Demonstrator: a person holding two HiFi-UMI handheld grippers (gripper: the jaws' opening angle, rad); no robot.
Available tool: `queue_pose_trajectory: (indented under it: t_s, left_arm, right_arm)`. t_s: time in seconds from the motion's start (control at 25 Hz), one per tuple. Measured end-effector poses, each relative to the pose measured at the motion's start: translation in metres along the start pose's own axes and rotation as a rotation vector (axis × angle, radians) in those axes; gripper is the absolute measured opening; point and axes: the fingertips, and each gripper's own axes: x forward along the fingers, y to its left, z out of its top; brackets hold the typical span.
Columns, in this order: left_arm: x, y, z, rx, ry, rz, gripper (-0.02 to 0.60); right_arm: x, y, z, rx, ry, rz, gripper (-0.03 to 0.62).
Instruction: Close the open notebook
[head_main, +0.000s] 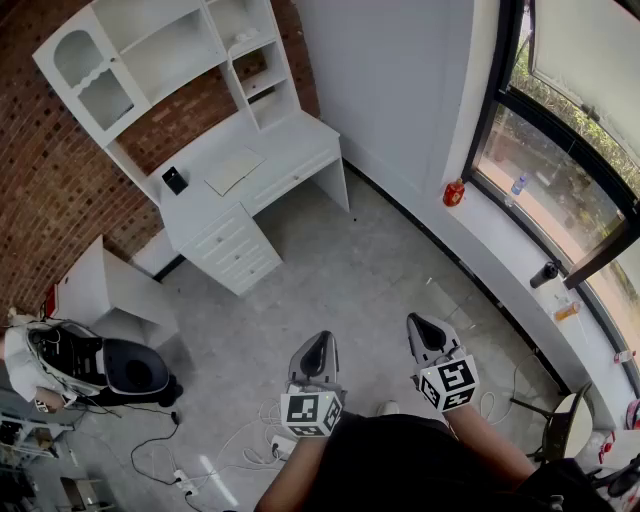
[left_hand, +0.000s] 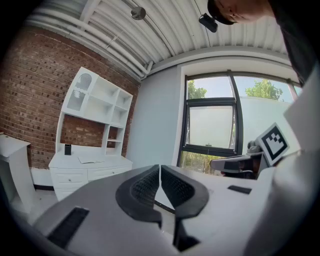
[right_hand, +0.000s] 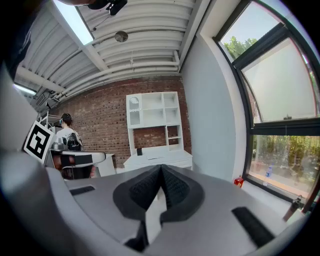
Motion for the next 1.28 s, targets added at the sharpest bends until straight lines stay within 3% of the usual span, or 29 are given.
queue_pose_trajectory:
  t_s: [0.24, 0.48, 1.0, 1.04, 1.12, 1.2, 1.28]
  left_arm:
    - [0.002, -0.022, -0.006, 0.026, 0.012, -0.014, 0.015]
    - [-0.002, -0.030, -0.007, 0.005, -0.008, -0.019, 0.015]
    - [-0.026, -0.035, -0.007, -0.016, -0.019, -0.030, 0.015]
    - [-0.028, -0.034, -0.007, -0.020, -0.024, -0.026, 0.017]
    - [-0.031, -0.031, -0.009, -0.041, -0.028, -0.009, 0.042]
    - [-0.032, -0.026, -0.013, -0.058, -0.018, 0.013, 0.223]
    - [-0.034, -0.022, -0.015, -0.044, -0.011, 0.036, 0.278]
  right_arm:
    - [-0.013, -0.012, -0.003, 0.017, -0.006, 0.015, -0.002]
    - [-0.018, -0.013, -0.013, 0.048, 0.010, 0.050, -0.002]
    - [-0.040, -0.009, -0.014, 0.024, -0.007, 0.014, 0.003]
    - [-0.041, -0.009, -0.015, 0.026, -0.006, 0.009, 0.019]
    - [-0.043, -0.012, -0.018, 0.032, -0.005, -0.006, 0.157]
    - [-0.044, -0.017, -0.019, 0.040, -0.006, -0.020, 0.252]
    - [-0.044, -0.021, -0.020, 0.048, -0.004, -0.026, 0.309]
